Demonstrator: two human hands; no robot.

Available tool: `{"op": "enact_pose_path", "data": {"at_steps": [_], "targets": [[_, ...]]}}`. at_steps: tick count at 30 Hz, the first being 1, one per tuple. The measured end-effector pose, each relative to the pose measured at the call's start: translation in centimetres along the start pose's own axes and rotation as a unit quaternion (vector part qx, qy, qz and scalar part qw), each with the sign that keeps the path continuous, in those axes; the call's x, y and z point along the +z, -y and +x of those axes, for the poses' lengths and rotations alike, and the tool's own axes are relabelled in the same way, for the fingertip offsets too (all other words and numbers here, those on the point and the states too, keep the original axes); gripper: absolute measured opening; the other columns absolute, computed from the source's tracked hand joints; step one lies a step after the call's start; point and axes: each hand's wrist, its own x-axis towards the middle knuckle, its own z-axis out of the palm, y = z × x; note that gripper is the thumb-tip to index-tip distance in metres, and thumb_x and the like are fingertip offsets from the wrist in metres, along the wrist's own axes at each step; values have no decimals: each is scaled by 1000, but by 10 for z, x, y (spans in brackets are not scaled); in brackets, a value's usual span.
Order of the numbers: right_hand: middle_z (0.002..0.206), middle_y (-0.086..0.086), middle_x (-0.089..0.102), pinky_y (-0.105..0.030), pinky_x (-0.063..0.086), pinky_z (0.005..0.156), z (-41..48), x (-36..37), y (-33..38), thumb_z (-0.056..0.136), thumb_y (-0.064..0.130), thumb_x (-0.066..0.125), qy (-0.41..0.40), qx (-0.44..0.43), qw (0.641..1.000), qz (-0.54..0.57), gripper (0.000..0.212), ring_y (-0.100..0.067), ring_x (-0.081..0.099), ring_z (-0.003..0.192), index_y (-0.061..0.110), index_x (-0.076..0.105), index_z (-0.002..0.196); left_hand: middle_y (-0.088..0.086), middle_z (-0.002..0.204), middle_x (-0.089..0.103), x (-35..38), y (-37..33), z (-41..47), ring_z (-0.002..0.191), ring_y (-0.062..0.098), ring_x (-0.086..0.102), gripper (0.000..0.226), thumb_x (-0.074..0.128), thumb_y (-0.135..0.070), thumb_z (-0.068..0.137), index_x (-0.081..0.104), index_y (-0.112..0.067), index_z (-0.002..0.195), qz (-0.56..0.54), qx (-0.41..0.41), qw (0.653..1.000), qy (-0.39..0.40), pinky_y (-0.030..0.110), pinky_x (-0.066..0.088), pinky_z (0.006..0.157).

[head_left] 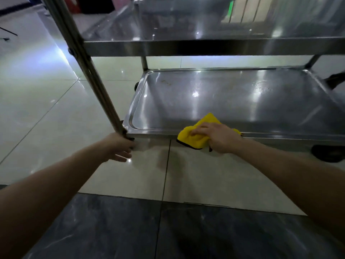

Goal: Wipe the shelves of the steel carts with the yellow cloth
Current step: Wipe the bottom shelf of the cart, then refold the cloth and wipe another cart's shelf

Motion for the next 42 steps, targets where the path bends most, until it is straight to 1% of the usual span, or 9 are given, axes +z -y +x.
{"op": "enact_pose_path", "data": {"at_steps": [6,10,12,17,20,22,27,36,42], "targets": [[143,4,65,-32,52,97,-38,-88,11,86,7,63,10,54,996,72,74,-23,62,123,50,59,146,0,105,78,4,-82,-47,81,10,76,36,87,-24,93,69,-20,124,159,210,960,92,24,60,68],[128,14,69,-30,58,84,-74,-146,42,85,10,79,11,41,960,276,74,-19,69,103,50,52,141,-5,122,72,-4,-139,-85,106,16,73,70,90,-18,89,53,-24,148,247,316,913,73,34,62,92],[123,16,73,-33,60,85,-89,-169,59,81,11,86,1,37,941,336,61,-17,70,105,45,62,125,-4,130,68,-15,-153,-106,112,16,69,84,93,-15,85,48,-26,154,235,351,905,56,22,56,90],[125,-7,75,-42,55,102,-115,-154,72,75,11,76,-77,12,814,575,49,-30,70,120,22,76,122,3,124,80,-9,-133,-140,120,16,74,38,81,-2,93,73,-10,129,-38,315,927,202,27,59,103],[128,-17,75,-43,55,102,-109,-114,73,81,9,74,-97,51,708,697,46,-37,70,123,15,75,127,26,113,76,5,-130,-137,100,23,74,20,78,-6,97,70,4,113,-5,327,930,167,42,59,97],[128,-17,75,-45,53,100,-105,-96,75,79,6,69,-104,71,687,715,51,-38,69,121,5,68,131,31,111,72,2,-137,-137,91,29,71,19,76,-7,98,67,5,109,-16,324,935,143,46,58,90],[140,-24,67,-57,50,104,-94,-92,71,80,41,79,-33,56,632,772,63,-43,65,124,2,70,129,-9,90,72,-27,-120,-132,85,8,67,11,74,-15,96,69,-26,97,86,383,920,18,17,51,65],[93,4,72,-38,60,81,-27,-46,144,97,32,78,-122,70,883,448,12,-14,71,91,25,70,102,-6,105,74,-92,-65,-123,92,16,66,20,75,-35,97,72,-28,115,244,319,914,-58,31,53,76],[88,16,62,-11,41,65,-19,-41,209,104,32,71,-90,9,917,390,17,0,62,80,21,65,116,6,111,77,-112,-26,-133,101,34,68,25,64,-21,101,73,-29,124,258,169,937,-162,44,54,79]]}}
